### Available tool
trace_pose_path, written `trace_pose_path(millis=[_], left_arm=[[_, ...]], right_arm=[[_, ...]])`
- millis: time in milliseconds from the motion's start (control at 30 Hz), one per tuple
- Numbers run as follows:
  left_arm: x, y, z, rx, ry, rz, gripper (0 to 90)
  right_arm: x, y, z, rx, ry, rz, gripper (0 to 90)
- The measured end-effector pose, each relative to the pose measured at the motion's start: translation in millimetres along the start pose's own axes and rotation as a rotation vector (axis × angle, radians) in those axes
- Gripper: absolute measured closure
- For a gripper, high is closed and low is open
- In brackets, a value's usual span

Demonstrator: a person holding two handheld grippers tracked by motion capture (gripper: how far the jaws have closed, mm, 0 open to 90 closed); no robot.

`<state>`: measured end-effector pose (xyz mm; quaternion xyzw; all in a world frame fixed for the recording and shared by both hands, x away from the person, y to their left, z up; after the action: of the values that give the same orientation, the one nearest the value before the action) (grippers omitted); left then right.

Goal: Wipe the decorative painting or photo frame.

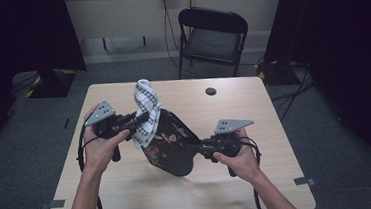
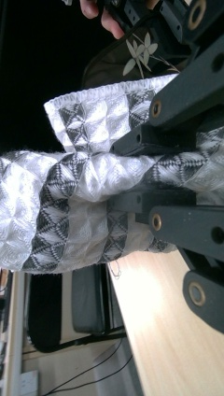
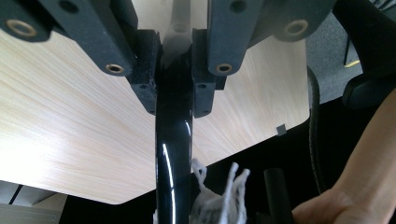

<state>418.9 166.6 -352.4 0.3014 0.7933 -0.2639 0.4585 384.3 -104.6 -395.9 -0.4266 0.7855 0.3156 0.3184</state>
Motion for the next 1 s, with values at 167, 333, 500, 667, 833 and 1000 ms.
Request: trace_pose_path(millis=[167,333,500,667,833,1000], left_arm=[[6.2,4.9,5.0,-0.014,0.039,-0.011,76.2],[16.0,15.9,9.0,-0.051,0.096,-0.037,76.3],[13.3,14.6,6.9,-0.021,0.061,-0.058,76.3],[0.0,2.4,-0.2,0.026,-0.032,-0.040,76.5],[7.7,9.8,5.6,-0.002,0.013,-0.063,75.2],[20.0,22.9,10.9,-0.008,0.067,-0.104,74.5]], right_arm=[[0.4,-0.1,-0.5,0.011,0.001,0.004,78.5],[0.7,-0.7,-0.9,0.010,0.002,0.008,78.6],[-0.3,0.7,-0.1,0.013,0.003,-0.001,78.6],[0.2,0.4,-0.3,0.012,0.001,0.000,78.7],[0.4,0.3,-0.6,0.013,0.002,0.004,78.6],[-0.1,0.5,-0.2,0.013,0.003,0.002,78.6]])
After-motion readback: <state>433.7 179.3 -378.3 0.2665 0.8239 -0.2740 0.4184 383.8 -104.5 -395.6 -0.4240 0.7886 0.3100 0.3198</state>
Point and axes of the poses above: each handheld gripper's, and its own axes: z roughly forward along the jaws, x roughly out of its underside, y roughly to its left, the point moved 4 cm from there along z, roughly forward along the jaws, and after that the axes turned 15 degrees about y, right-handed, at the moved point
